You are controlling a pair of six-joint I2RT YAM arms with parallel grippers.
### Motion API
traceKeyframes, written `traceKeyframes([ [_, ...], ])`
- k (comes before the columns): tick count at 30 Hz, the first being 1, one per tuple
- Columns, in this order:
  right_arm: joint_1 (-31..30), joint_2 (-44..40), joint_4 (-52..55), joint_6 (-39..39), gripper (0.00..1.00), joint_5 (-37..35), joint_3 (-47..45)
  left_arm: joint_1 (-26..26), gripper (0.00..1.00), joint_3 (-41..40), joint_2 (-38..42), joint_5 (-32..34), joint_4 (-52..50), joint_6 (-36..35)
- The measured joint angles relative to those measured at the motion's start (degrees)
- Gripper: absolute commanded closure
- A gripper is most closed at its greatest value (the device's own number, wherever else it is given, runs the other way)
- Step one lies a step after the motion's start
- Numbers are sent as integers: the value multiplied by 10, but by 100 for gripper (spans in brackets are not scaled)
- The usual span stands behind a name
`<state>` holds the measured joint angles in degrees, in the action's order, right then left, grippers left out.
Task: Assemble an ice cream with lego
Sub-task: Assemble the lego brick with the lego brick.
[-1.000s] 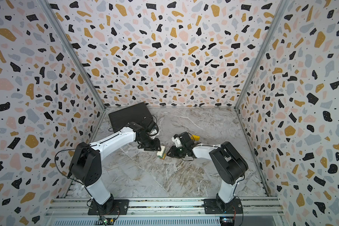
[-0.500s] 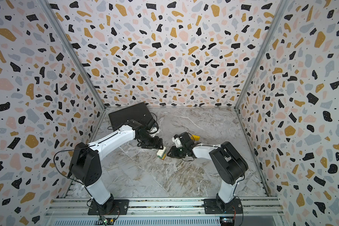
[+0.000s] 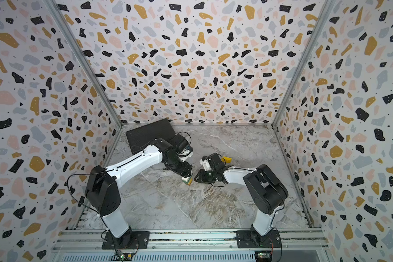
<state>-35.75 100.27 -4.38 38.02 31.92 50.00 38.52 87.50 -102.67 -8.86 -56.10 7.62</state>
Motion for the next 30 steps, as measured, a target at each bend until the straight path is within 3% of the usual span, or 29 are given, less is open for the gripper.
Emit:
traceKeyframes([
  [4,0,-2,0,0,71,0,0,7,19,10,-23,18,0,-11],
  [30,0,-3,1,0,75,0,1,18,59,15,-62,28,0,-14],
])
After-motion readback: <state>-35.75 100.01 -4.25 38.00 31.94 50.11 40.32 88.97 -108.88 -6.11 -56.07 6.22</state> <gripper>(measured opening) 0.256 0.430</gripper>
